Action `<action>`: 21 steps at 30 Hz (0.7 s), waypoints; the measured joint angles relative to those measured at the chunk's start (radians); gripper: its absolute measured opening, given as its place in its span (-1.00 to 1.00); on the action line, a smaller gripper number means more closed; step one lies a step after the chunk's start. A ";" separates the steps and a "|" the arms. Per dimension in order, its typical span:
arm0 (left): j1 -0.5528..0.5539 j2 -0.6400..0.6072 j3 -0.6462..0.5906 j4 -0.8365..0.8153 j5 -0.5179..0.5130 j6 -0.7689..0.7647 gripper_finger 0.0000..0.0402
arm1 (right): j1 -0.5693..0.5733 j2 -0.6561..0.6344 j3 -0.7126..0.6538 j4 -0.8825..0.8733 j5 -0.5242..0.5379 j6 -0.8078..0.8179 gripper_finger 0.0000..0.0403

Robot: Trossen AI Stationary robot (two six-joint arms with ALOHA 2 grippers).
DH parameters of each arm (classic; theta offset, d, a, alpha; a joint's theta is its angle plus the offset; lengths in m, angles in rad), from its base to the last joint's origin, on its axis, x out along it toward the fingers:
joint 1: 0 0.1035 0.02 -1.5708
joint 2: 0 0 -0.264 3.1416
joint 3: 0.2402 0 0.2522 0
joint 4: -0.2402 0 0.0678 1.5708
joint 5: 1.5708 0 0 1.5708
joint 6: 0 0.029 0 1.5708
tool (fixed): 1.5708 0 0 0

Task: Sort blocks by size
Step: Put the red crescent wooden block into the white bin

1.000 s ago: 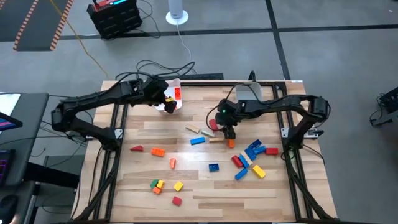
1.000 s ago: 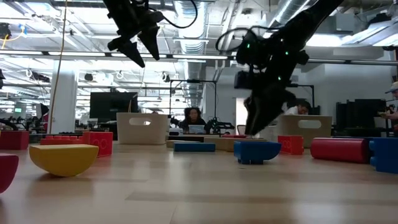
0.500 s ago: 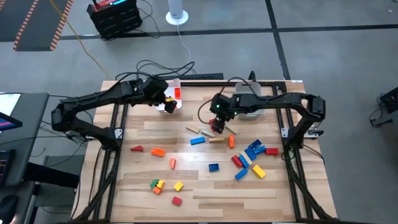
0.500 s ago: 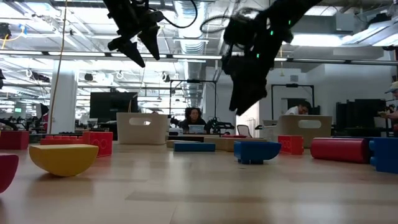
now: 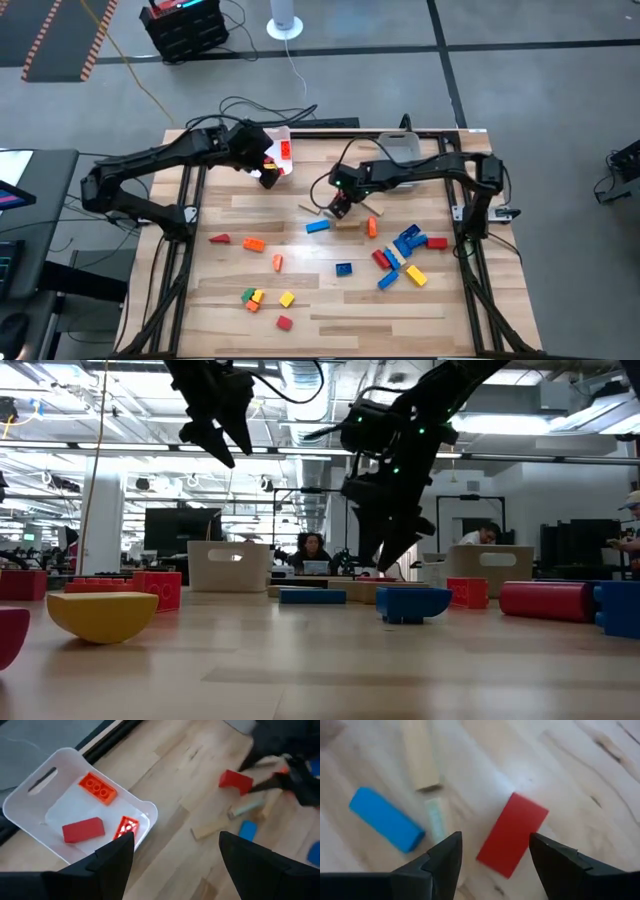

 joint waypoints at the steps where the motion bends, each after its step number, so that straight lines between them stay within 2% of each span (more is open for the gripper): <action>1: 0.001 -0.002 0.001 0.000 0.008 0.010 0.41 | -0.004 0.012 0.007 -0.005 0.001 0.009 0.30; 9: 0.006 -0.044 0.001 -0.032 0.038 0.099 0.41 | -0.012 0.086 0.043 -0.051 0.037 0.062 0.30; 17: 0.008 -0.075 0.001 -0.041 0.039 0.109 0.41 | -0.012 0.115 0.043 -0.065 0.049 0.049 0.29; 21: 0.008 -0.073 0.001 -0.049 0.039 0.109 0.41 | -0.018 0.116 0.043 -0.065 0.067 0.017 0.22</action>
